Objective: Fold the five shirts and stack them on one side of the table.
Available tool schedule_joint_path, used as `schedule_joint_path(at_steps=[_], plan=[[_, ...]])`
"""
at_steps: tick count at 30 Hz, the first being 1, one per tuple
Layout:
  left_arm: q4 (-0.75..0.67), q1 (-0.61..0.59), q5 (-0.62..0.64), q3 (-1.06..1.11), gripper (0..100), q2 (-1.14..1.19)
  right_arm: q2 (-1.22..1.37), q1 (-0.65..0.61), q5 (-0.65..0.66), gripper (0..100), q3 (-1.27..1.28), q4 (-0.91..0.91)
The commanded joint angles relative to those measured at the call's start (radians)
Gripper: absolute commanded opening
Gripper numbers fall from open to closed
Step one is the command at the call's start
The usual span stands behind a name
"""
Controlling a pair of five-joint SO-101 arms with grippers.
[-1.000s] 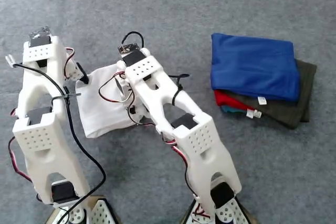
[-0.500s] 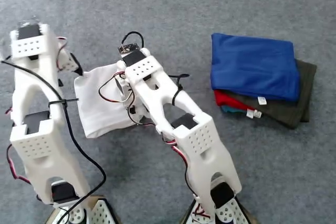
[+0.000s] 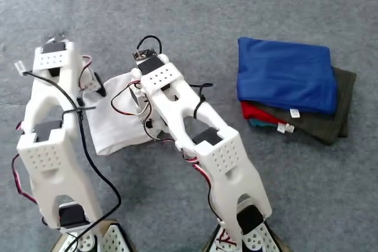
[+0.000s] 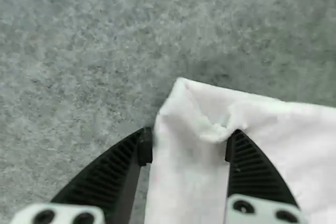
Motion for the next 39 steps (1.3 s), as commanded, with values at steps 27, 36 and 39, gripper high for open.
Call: schedule_joint_path(at_steps=[27,36,39], plan=[[-0.075,-0.013,-0.123,-0.162,3,0.155,0.077,0.026,0.006,2.1,-0.019,-0.018],[0.084,-0.002,-0.124,-0.329,3,0.124,0.018,0.031,0.057,1.8,-0.096,0.046],[0.19,-0.001,-0.123,-0.476,3,0.103,-0.056,0.046,0.058,1.8,-0.111,0.077]])
